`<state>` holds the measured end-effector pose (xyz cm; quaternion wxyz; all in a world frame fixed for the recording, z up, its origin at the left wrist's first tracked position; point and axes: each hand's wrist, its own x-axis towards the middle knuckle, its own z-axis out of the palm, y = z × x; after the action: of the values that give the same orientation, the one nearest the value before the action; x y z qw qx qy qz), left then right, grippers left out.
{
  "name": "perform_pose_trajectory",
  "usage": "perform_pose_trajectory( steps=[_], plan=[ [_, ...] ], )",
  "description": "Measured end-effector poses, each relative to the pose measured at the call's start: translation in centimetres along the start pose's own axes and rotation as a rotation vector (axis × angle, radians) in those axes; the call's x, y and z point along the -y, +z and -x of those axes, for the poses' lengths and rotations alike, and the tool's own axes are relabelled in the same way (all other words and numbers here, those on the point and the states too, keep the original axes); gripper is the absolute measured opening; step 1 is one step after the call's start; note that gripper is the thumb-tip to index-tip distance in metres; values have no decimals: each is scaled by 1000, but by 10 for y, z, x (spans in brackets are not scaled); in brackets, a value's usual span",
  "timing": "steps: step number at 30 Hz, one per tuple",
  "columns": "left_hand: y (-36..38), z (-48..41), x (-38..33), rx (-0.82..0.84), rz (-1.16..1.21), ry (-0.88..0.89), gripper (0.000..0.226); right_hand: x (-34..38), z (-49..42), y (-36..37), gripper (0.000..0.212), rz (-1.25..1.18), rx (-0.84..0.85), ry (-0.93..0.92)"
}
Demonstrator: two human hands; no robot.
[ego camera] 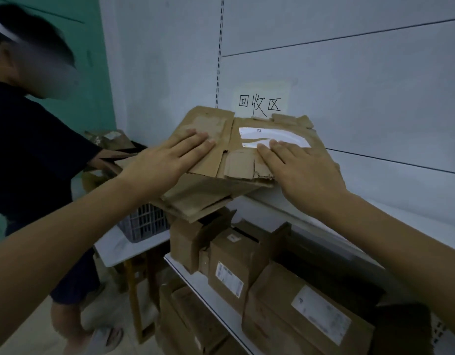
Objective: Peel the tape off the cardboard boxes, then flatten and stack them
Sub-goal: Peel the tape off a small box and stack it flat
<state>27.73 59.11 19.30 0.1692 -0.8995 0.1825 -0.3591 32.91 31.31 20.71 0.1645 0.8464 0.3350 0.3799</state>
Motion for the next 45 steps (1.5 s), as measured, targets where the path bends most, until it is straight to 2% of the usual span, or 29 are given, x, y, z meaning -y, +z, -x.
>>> perform_pose_trajectory(
  steps=[5, 10, 11, 13, 14, 16, 17, 19, 21, 22, 30, 37, 39, 43, 45],
  plan=[
    [58, -52, 44, 128, -13, -29, 71, -5, -56, 34, 61, 117, 165, 41],
    [90, -106, 108, 261, -188, -45, 70, -8, -133, 68, 59, 140, 198, 131],
    [97, -115, 119, 331, -161, -54, 77, -9, -151, 75, 60, 145, 192, 144],
    [107, -132, 130, 463, 65, -71, 94, -5, -180, 86, 57, 155, 177, 156],
    [115, -142, 133, 480, 177, -74, 93, 0, -191, 89, 53, 165, 187, 163],
    [130, -157, 131, 473, 297, -58, 74, 14, -204, 97, 39, 128, 245, 189],
    [140, -163, 129, 506, 324, -32, 62, 23, -205, 107, 39, 52, 332, 215],
    [166, -165, 127, 712, 301, 42, 38, 44, -201, 131, 73, -200, 558, 330],
    [192, -161, 127, 895, 362, 38, 42, 60, -196, 157, 102, -338, 666, 395],
    [201, -161, 129, 939, 383, 33, 47, 62, -194, 168, 106, -351, 682, 422],
    [230, -171, 137, 911, 424, 197, 60, 73, -199, 180, 85, -417, 845, 646],
    [235, -163, 145, 799, 486, 248, 64, 93, -186, 140, 65, -134, 688, 706],
    [226, -160, 144, 693, 443, 310, 70, 92, -175, 124, 66, -103, 675, 749],
    [195, -161, 127, 329, 407, 507, 87, 86, -148, 86, 67, 41, 607, 717],
    [168, -158, 107, 197, 439, 600, 78, 84, -131, 64, 67, 77, 610, 707]
  ],
)
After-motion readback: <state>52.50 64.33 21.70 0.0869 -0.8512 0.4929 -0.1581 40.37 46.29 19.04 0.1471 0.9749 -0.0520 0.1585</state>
